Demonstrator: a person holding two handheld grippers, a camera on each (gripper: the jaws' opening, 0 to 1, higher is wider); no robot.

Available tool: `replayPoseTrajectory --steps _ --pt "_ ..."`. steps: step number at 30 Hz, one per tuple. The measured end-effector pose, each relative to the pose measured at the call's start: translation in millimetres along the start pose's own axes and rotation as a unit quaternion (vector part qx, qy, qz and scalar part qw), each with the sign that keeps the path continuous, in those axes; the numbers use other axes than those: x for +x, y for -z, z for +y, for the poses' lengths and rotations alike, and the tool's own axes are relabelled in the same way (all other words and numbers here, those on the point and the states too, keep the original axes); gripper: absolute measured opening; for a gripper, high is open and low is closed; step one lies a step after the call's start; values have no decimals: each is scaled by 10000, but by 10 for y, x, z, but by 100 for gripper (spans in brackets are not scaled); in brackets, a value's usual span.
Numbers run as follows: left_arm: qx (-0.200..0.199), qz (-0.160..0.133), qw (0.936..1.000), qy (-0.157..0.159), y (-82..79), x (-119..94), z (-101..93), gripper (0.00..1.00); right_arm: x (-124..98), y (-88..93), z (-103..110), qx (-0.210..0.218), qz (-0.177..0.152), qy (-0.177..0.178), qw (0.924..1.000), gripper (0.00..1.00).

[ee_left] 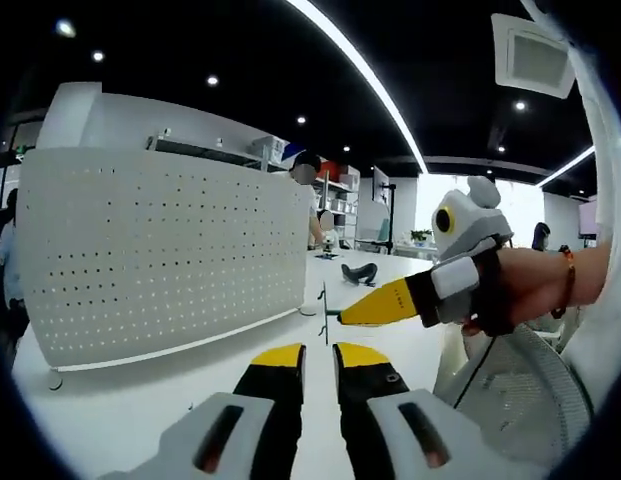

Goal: Insert the hook assembly into the mounting plate slot until the hook locks in place.

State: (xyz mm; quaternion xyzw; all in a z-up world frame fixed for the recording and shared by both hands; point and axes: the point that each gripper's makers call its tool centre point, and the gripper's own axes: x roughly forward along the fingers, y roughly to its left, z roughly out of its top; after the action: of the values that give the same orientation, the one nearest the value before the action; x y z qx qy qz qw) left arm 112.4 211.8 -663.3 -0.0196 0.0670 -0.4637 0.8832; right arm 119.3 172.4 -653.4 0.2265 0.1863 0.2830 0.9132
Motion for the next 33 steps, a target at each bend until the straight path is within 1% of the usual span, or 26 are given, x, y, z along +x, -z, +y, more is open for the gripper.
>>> replayPoseTrajectory --steps 5,9,15,20,22,26,29,33 --pt "-61 -2 10000 -49 20 -39 49 16 -10 -85 -77 -60 -37 90 9999 2" --pt "-73 78 9999 -98 69 -83 81 17 4 -155 -130 -152 -54 128 9998 2" --pt "-12 88 9999 -138 66 -175 156 19 55 -261 -141 -287 -59 168 9994 2" --pt "-45 119 9996 -260 71 -217 223 22 117 -316 -143 -451 -22 196 9988 2" --pt "-30 108 9995 -305 72 -231 242 21 142 -338 -150 -530 -40 220 9983 2" --pt "-90 61 9991 -419 83 -265 271 23 183 -379 -180 -593 -78 277 9978 2" --pt "-125 102 9987 -475 107 -288 287 24 214 -465 -196 -633 -146 257 9976 2" --pt "-126 130 9987 -487 128 -307 295 25 222 -537 -237 -729 -183 328 9966 2"
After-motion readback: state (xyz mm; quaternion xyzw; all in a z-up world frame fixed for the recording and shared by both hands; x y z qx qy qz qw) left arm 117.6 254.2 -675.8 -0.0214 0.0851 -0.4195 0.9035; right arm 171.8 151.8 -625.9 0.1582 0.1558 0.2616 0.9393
